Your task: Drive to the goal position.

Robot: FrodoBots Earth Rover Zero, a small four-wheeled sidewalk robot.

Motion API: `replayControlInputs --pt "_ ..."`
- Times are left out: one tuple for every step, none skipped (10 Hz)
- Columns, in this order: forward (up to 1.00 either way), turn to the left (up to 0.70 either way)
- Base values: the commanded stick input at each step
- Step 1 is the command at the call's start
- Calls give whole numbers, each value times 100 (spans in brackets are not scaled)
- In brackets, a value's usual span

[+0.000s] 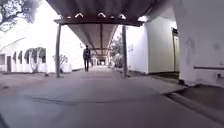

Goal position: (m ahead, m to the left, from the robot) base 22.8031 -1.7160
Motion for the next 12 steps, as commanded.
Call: replayControlInputs --pt "66 0" --pt "66 0" --pt "66 0" --pt "66 0" --pt "66 0" --pt "66 0" --pt "66 0" --pt "66 0" --pt "66 0" --pt "66 0" --pt "66 0" --pt "66 0"
